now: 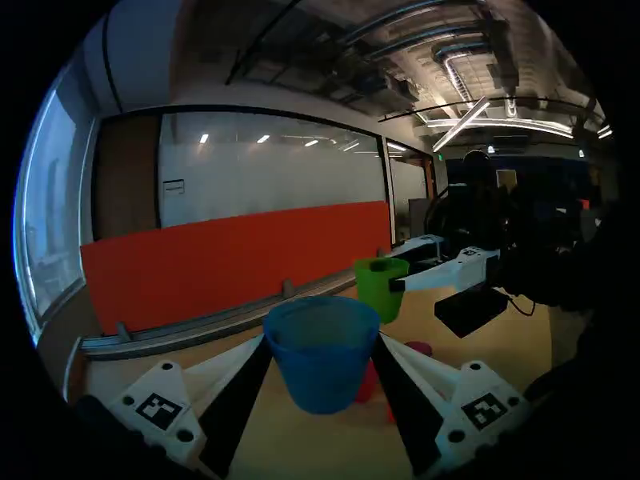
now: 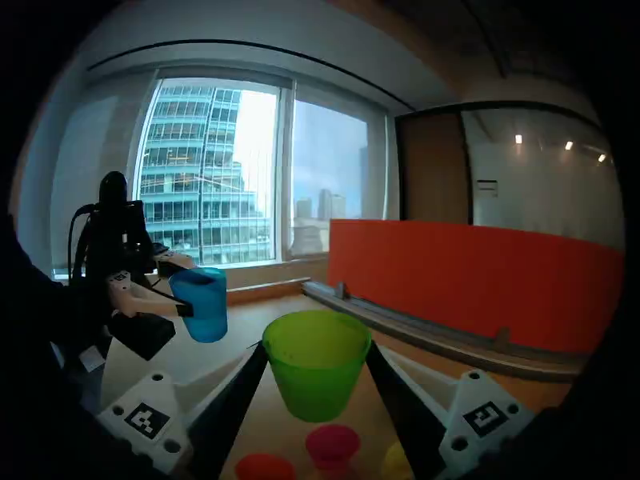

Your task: Pour water

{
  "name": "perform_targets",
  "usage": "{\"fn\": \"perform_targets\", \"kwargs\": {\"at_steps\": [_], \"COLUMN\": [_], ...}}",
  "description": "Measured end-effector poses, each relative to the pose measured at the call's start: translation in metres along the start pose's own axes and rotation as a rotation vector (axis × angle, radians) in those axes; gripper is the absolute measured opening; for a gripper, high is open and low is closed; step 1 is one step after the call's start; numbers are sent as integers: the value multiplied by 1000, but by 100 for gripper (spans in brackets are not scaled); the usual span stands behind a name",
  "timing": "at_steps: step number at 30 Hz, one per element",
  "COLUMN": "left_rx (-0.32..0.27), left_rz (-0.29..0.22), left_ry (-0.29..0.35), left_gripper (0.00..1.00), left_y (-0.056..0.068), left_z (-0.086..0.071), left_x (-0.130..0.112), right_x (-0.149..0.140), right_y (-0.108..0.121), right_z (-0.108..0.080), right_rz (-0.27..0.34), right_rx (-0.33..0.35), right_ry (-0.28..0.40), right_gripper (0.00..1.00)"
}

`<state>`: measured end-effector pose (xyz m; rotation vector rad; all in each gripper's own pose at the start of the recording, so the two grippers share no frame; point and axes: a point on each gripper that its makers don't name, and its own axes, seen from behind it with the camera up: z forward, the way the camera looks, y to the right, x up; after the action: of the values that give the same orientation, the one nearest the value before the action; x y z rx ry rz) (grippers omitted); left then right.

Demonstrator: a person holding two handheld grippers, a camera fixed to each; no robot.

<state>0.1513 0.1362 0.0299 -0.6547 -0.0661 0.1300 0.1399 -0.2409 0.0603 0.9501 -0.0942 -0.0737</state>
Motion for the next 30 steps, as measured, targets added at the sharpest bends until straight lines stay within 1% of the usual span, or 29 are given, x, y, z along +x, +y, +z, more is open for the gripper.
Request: {"fn": "perform_targets", "kwargs": {"at_steps": [8,17,30], "left_rx": [-4,1,9], "left_rz": [28,79,141], "left_ry": [6,7,17], "left_gripper": [85,85,85], "left_y": [1,1,0], "left_z": [7,14,18], "left_x": [10,19,38], "right_x": [-8,-19,-29], "right_y": [-5,-11,-24], "right_z": [-4,-6,-5], "right_rz": [-10,-11,-15], "right_rx": [10,21,44], "right_ry": [-3,-10,-14], "right_gripper": [92,92,91]}}
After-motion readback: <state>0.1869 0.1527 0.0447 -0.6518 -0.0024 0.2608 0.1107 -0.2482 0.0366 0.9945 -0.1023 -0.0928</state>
